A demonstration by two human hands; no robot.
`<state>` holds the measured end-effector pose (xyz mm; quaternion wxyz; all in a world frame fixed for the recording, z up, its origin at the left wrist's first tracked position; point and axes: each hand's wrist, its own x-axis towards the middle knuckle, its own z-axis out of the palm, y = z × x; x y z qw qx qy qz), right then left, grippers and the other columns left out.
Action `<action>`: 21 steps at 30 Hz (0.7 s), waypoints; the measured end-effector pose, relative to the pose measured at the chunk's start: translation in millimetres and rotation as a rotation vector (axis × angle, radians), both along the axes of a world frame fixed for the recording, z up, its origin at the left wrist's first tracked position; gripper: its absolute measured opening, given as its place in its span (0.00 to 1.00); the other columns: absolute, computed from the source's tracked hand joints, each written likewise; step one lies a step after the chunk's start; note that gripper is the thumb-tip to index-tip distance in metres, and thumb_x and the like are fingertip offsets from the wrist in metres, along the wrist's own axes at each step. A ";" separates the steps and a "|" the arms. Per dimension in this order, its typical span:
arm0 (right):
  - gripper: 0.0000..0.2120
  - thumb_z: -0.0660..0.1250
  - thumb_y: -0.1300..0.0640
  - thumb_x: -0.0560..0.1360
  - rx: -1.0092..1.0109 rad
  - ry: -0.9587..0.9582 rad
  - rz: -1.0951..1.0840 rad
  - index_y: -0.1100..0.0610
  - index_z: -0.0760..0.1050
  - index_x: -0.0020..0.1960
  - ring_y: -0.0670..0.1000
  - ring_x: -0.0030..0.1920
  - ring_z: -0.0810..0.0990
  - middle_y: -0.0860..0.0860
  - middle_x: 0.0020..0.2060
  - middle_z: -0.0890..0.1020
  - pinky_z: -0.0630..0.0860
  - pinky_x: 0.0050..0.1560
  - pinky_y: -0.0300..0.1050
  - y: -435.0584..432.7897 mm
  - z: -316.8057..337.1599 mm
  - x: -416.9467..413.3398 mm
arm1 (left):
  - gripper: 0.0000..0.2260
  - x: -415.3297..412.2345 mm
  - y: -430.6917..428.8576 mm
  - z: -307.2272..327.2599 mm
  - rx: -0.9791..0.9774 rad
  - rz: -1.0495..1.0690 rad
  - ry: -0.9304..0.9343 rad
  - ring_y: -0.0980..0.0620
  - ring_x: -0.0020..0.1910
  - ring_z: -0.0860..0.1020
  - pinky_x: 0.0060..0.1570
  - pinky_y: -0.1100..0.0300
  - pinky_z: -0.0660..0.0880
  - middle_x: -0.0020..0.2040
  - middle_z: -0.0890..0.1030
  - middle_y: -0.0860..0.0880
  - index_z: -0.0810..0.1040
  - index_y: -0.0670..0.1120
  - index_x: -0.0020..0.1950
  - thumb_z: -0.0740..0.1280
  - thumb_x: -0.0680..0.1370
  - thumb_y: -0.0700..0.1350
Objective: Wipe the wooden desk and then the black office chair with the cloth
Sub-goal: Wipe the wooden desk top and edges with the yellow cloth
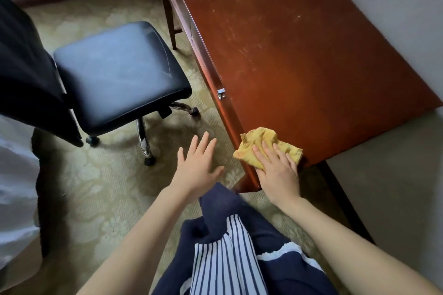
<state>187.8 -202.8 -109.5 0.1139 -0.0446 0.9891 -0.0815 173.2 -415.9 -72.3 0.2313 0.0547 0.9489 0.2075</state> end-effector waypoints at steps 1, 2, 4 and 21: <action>0.25 0.57 0.48 0.80 0.001 -0.005 -0.005 0.44 0.55 0.76 0.52 0.76 0.52 0.45 0.76 0.56 0.49 0.74 0.54 -5.9 0.4 -8.9 | 0.31 -7.0 -3.3 0.1 0.008 -0.009 0.003 0.49 0.76 0.39 0.72 0.42 0.41 0.78 0.40 0.51 0.47 0.51 0.78 0.58 0.80 0.56; 0.25 0.57 0.48 0.80 -0.001 -0.004 -0.006 0.44 0.55 0.76 0.52 0.76 0.52 0.46 0.76 0.56 0.49 0.74 0.54 -11.7 0.9 -17.5 | 0.31 -12.3 -5.8 0.7 0.014 -0.014 0.005 0.49 0.76 0.39 0.72 0.42 0.41 0.78 0.40 0.51 0.47 0.51 0.78 0.58 0.80 0.55; 0.25 0.57 0.48 0.80 0.001 0.003 -0.002 0.44 0.55 0.76 0.53 0.76 0.52 0.46 0.76 0.57 0.49 0.74 0.54 -24.8 0.5 -40.5 | 0.31 -27.0 -13.1 1.0 0.024 -0.025 0.008 0.49 0.76 0.39 0.72 0.42 0.41 0.78 0.41 0.52 0.47 0.51 0.78 0.59 0.79 0.55; 0.24 0.54 0.46 0.81 -0.121 -0.010 -0.183 0.42 0.53 0.76 0.52 0.76 0.48 0.45 0.76 0.55 0.44 0.74 0.55 -118.0 1.6 -282.1 | 0.30 -257.0 -45.9 9.3 -0.044 -0.204 0.069 0.46 0.76 0.41 0.72 0.41 0.43 0.78 0.43 0.50 0.50 0.51 0.77 0.59 0.79 0.53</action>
